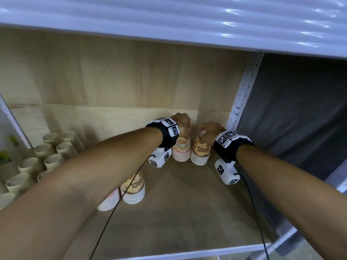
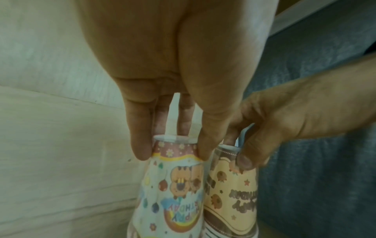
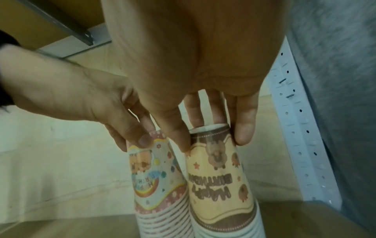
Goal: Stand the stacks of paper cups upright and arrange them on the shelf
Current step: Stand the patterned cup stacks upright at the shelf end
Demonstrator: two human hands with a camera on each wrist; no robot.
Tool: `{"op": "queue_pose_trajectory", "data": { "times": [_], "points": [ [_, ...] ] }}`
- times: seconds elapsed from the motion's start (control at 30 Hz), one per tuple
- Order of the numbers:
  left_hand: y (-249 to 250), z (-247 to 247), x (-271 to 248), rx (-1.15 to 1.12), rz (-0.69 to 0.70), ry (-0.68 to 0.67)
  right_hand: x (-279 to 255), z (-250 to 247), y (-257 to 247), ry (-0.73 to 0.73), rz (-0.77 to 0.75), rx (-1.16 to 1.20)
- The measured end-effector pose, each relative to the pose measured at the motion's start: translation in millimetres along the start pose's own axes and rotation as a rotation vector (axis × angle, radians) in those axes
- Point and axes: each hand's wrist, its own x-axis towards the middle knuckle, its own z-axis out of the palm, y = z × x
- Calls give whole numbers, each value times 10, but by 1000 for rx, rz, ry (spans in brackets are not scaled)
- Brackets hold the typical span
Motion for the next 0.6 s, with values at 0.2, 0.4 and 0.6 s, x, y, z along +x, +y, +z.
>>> {"op": "queue_pose_trajectory", "data": {
  "times": [0.2,0.4,0.6],
  "points": [
    [-135,51,240,22,-45,64,240,105,-52,-4,-32,60],
    [-267,124,372,-26,-121,44,355,133,-66,7,-99,99],
    [-283,197,407,-51,-176,25,442,178,-44,-26,-200,179]
  ]
}}
